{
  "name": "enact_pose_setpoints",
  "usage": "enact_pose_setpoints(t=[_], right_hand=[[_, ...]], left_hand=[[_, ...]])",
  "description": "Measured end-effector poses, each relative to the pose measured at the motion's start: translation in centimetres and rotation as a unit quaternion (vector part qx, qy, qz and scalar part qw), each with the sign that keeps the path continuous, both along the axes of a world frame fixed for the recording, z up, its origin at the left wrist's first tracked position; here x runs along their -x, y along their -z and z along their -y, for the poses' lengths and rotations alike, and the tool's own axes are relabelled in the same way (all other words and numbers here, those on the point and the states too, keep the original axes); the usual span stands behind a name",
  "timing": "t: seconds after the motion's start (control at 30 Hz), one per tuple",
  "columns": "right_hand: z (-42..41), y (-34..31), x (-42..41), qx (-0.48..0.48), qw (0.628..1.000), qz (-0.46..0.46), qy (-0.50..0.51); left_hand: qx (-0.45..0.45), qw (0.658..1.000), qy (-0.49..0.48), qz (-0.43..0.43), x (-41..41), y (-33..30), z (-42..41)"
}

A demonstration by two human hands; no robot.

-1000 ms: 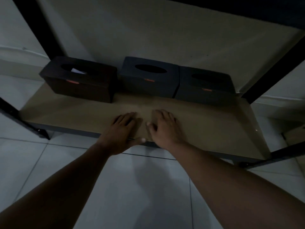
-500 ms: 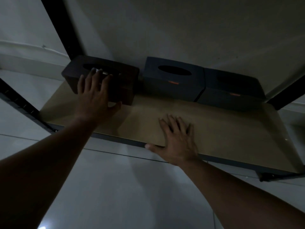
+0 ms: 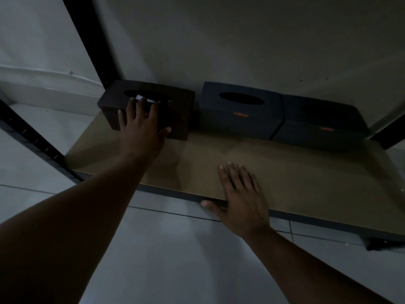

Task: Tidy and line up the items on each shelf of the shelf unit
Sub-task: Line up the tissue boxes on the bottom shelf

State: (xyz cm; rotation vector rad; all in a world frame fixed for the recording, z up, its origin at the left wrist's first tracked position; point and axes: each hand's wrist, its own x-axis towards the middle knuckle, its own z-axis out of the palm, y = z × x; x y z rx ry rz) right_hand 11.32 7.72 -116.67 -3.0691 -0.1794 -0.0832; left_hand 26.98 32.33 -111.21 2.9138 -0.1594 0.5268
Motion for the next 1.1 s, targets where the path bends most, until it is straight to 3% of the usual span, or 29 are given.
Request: enact_pose_setpoints(t=[0.6,1.1], right_hand=[[-1.7,0.5,0.5,-0.035,0.998,0.014,0.047],[-1.5,0.4,0.3,-0.042,0.998,-0.003,0.042]], left_hand=[[0.063,0.998,0.011,-0.024,-0.9,-0.9,0.7],[0.063,0.997,0.008,-0.036,-3.6,-1.3,2.3]])
